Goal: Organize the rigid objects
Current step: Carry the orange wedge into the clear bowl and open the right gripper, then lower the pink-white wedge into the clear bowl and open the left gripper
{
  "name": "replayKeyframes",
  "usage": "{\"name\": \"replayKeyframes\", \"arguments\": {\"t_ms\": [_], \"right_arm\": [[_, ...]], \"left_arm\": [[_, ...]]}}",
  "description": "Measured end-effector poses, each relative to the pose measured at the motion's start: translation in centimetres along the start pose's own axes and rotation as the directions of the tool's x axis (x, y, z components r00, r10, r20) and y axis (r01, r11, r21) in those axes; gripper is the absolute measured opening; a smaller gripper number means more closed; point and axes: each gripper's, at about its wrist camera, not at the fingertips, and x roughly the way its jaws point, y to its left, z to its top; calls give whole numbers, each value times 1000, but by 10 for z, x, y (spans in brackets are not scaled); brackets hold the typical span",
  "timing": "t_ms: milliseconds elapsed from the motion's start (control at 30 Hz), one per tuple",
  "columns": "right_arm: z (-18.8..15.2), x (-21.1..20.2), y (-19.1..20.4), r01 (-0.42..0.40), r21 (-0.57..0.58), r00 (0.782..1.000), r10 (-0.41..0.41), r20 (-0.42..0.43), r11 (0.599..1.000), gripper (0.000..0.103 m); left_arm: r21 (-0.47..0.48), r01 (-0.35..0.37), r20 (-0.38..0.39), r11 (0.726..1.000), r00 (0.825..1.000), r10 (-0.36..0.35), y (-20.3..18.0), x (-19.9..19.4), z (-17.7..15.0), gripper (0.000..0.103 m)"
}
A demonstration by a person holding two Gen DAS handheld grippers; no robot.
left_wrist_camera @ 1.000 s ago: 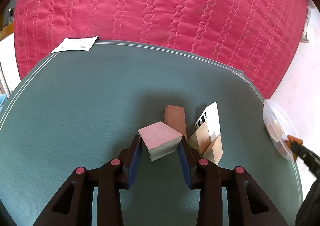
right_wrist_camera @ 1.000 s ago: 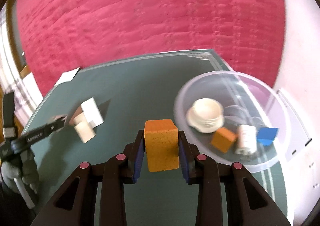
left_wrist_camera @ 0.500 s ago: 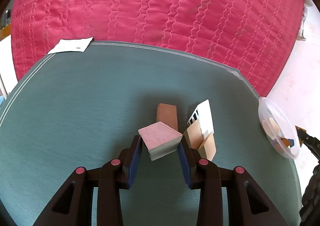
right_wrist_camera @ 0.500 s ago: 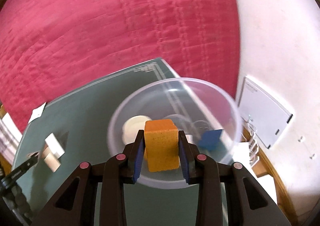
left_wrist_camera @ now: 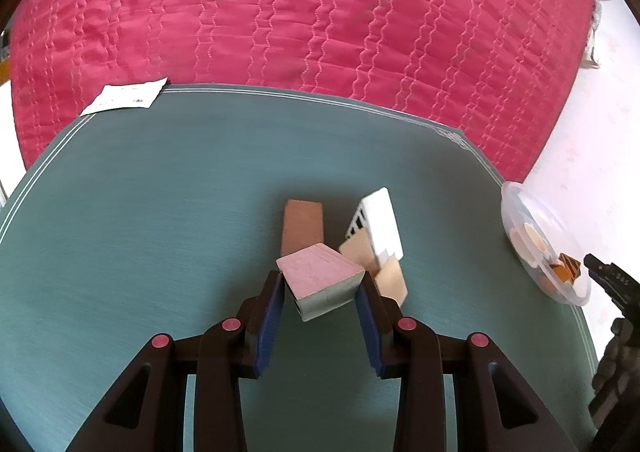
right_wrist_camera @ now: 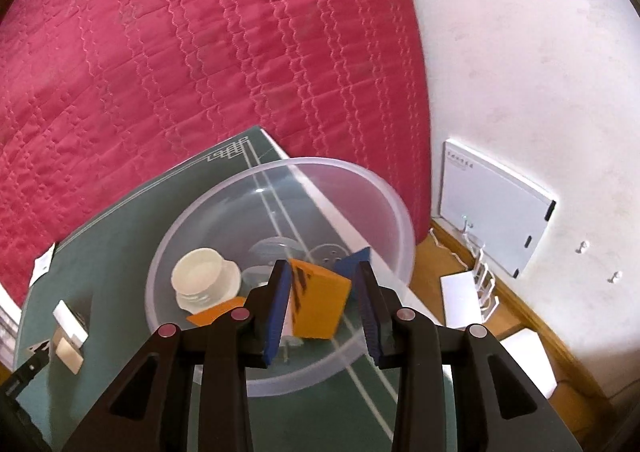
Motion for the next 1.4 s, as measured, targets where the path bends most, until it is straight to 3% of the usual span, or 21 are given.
{"name": "replayKeyframes", "arguments": {"t_ms": [233, 433, 1033, 1400], "right_arm": [[-4, -15, -6, 70, -1, 994, -70, 83, 998, 35], [-7, -19, -14, 115, 40, 986, -119, 115, 993, 45], [-18, -31, 0, 78, 0, 981, -77, 177, 997, 45], [-21, -37, -1, 64, 14, 977, -65, 202, 998, 45]], "left_arm": [[13, 37, -39, 999, 999, -36, -16, 3, -4, 39], [39, 77, -80, 996, 994, -74, -37, 6, -7, 39], [113, 122, -82, 986, 990, -113, -88, 2, -3, 38], [224, 229, -78, 947, 973, -217, -160, 0, 7, 38]]}}
